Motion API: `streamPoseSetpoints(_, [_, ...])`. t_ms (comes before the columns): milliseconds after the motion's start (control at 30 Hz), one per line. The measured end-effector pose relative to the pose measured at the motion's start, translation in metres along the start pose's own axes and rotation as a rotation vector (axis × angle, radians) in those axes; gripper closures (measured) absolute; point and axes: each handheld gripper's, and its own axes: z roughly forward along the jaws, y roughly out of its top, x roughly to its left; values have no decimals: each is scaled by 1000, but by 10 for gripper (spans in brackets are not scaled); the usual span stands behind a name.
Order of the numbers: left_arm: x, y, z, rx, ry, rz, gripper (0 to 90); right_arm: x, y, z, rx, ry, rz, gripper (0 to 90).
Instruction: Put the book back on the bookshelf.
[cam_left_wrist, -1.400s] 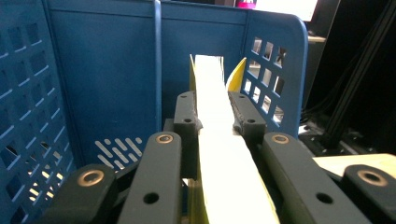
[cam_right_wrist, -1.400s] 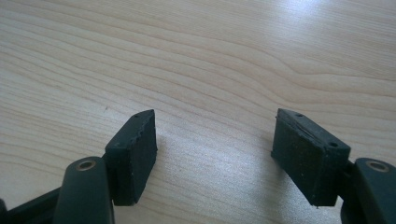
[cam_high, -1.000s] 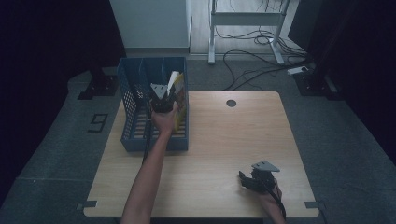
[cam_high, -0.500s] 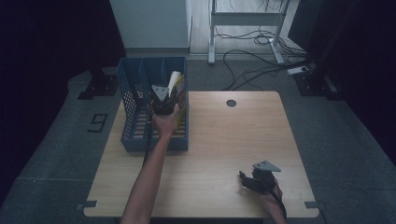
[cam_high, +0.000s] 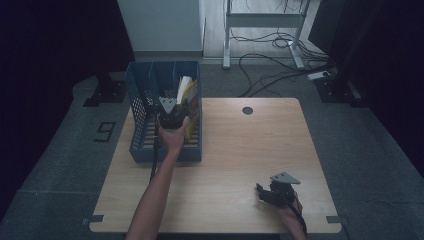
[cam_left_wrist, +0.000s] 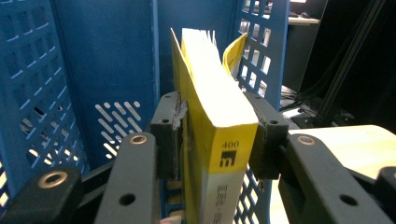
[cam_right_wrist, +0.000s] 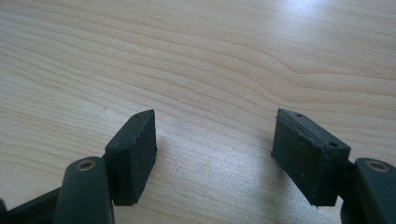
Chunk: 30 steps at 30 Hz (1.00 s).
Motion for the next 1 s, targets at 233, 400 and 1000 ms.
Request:
streamPoseSetpoints(233, [3,-4,-3,7,-2,-9,604,0,0,0,0,0,0,299])
streamPoseSetpoints(400, [4,-5,-3,14,3,-16,603,0,0,0,0,2,2,297])
streamPoseSetpoints(1000, [13,-4,-20,8,-43,-39,571,0,0,0,2,-1,-6,296])
